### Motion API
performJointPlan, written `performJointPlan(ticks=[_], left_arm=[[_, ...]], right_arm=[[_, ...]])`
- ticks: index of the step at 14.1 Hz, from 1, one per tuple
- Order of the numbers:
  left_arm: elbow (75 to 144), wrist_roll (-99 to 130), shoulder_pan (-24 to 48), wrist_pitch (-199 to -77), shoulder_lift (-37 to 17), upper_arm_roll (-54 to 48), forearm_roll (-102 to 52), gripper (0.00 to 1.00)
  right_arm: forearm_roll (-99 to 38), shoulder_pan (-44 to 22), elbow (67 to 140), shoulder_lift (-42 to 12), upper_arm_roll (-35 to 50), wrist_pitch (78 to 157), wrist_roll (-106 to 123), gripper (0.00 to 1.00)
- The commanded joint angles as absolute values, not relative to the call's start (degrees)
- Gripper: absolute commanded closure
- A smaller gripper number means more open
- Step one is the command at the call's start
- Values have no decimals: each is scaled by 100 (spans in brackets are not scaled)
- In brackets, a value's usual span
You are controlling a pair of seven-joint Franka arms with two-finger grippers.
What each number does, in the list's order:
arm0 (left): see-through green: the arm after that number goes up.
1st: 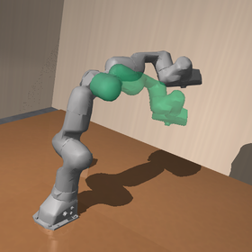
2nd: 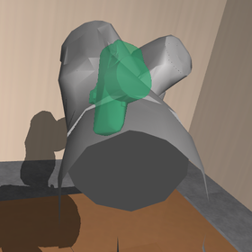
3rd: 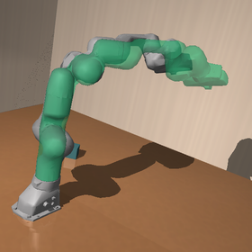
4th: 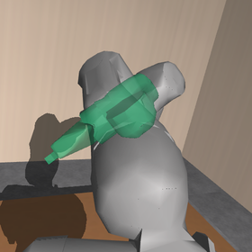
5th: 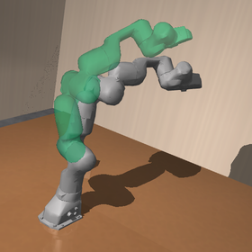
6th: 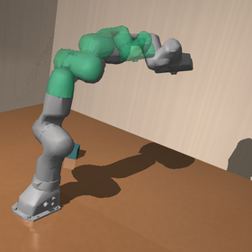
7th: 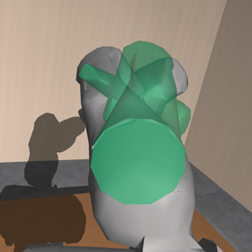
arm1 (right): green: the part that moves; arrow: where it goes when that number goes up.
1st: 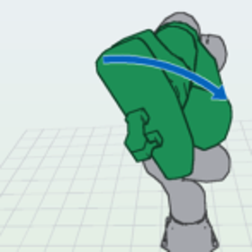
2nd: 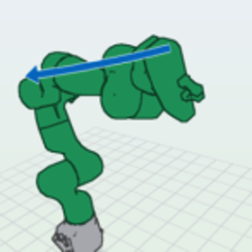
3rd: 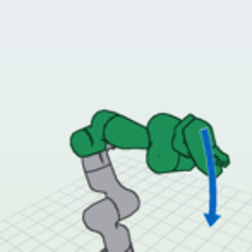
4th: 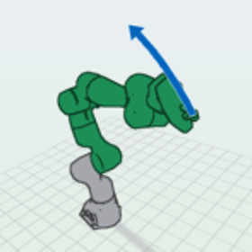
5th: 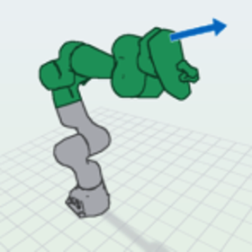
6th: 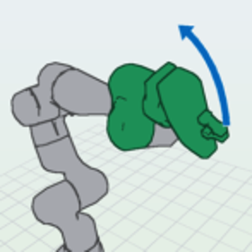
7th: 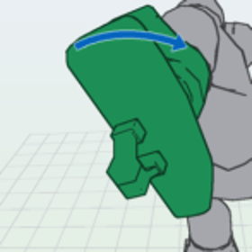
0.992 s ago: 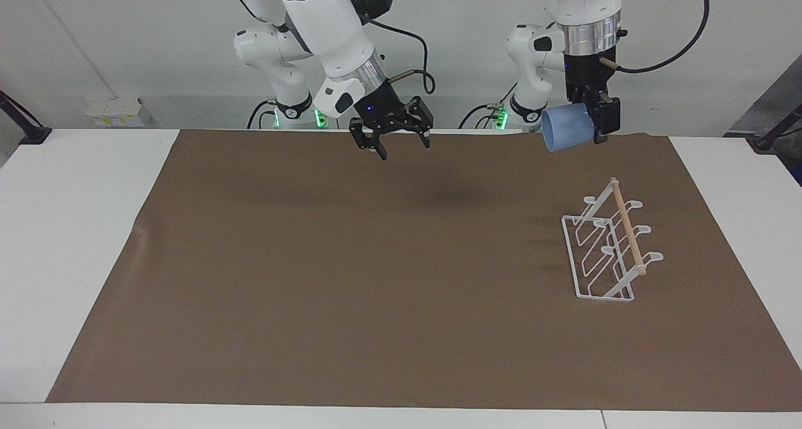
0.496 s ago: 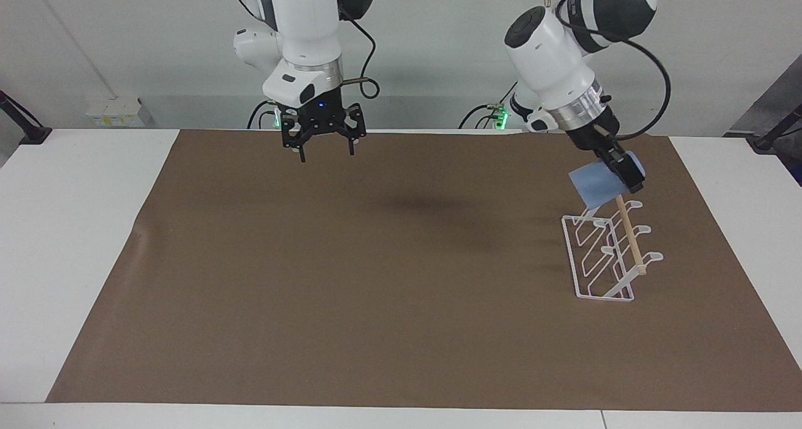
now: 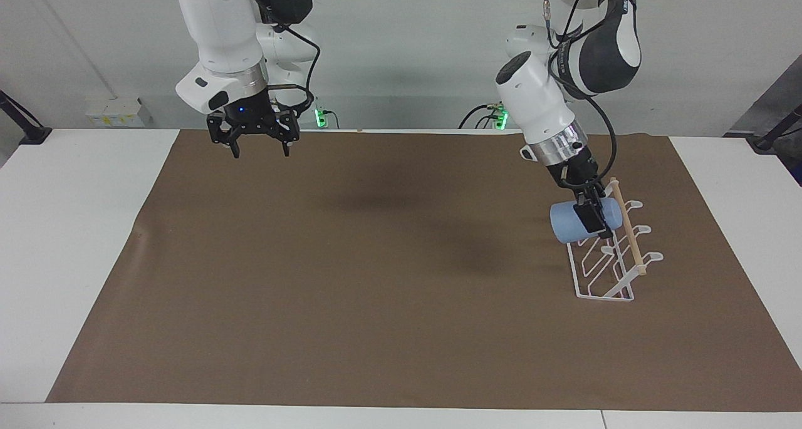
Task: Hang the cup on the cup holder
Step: 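Raise the cup over the rack with the left gripper while the right withdraws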
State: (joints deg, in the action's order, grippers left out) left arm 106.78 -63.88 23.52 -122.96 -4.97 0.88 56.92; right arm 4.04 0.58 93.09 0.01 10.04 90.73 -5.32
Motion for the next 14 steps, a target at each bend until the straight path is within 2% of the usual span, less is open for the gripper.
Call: performJointPlan(ticks=[1,3,5,8,14], left_arm=[[11144,-6302,2180,-12604,-132,70,6089,100],[11188,-5970,2049,-12577,-123,79,6100,100],[11311,-5880,1706,-12647,-88,70,6135,100],[11548,-5915,1767,-12577,61,70,6722,100],[11680,-5856,1767,-12086,158,62,6715,100]], right_arm=[[360,412,9939,386,1081,9149,-422,0],[343,571,10290,553,1081,9219,-256,0],[168,746,10336,571,1081,9351,-106,0],[97,888,10327,545,1072,9491,8,0],[97,967,10310,536,1081,9562,149,0]])
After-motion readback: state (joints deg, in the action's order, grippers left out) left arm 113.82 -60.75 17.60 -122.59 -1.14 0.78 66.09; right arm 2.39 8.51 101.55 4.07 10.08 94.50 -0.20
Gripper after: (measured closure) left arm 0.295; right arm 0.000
